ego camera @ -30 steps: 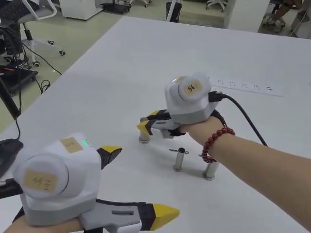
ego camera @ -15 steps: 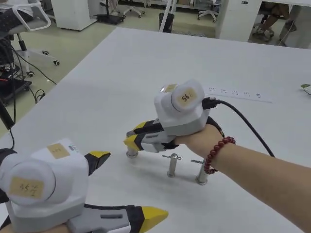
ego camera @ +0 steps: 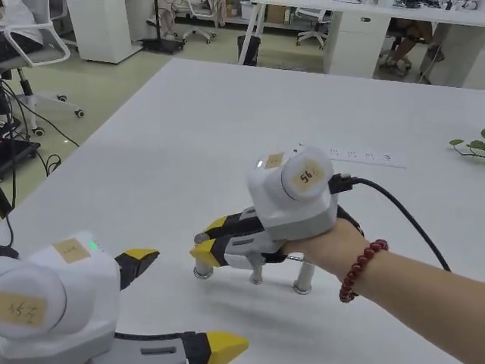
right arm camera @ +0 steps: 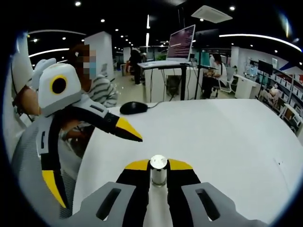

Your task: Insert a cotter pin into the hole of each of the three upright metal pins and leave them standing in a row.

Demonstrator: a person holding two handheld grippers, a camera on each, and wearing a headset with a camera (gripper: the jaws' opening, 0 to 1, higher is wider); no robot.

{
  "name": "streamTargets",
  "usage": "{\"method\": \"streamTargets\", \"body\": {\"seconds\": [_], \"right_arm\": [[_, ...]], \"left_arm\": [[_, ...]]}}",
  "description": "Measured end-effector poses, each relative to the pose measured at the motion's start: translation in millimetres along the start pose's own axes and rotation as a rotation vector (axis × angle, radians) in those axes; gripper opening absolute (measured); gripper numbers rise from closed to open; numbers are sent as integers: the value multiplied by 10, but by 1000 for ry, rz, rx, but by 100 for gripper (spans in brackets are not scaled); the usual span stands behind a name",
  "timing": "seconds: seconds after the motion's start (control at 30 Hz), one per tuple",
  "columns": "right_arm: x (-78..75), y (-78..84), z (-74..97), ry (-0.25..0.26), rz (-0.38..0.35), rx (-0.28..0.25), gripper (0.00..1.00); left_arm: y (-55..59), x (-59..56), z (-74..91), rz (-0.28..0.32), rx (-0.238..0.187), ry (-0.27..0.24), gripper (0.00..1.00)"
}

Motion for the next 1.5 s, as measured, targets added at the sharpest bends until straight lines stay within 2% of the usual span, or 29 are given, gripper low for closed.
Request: {"method": "streamTargets", "body": {"seconds": [0.33,0.73,1.03,1.5], "right_arm": [[100,206,231,-4,3,2,13],[127,499,461,15,-10,9,13],[136,671,564,22,-22,22,13],[186,852,608,8,-5,47,13]], "left_arm": [[-54,-64,-1,-11,-13,18,95],[-102,-120,-14,-21,-21,34,94],[-125,-149,-33,-27,-20,38,93],[-134,-204,-88,-40,-9,58,93]]}}
Point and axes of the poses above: the centre of the closed fingertips' face, and the gripper's own axes: z roughly backward along the fingers, x roughly to its left, y roughly out of its underside, the point moved 9 cm from there along z, roughly backward along the fingers, and after that the axes turned 8 degrees about x, right-handed, at the moved point
